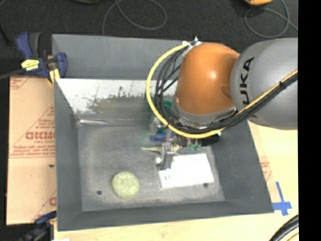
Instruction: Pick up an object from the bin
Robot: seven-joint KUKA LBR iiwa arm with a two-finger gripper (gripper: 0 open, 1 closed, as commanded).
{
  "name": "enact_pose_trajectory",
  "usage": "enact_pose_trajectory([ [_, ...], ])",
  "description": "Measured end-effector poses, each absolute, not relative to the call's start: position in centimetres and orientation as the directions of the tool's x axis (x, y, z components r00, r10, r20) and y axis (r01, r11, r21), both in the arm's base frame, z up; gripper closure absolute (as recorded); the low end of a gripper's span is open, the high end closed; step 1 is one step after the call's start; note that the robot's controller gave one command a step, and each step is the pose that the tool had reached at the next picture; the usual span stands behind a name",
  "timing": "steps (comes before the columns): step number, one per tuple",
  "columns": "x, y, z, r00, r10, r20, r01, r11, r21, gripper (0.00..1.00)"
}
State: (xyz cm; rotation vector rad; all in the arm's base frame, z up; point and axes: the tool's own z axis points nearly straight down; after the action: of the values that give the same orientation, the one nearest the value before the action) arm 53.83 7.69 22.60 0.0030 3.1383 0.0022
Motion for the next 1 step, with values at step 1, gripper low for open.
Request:
enact_pose_trajectory([
  [1, 53.83, 7.69, 22.60, -1.000, 0.002, -0.003, 0.002, 1.000, 0.001, 0.00],
])
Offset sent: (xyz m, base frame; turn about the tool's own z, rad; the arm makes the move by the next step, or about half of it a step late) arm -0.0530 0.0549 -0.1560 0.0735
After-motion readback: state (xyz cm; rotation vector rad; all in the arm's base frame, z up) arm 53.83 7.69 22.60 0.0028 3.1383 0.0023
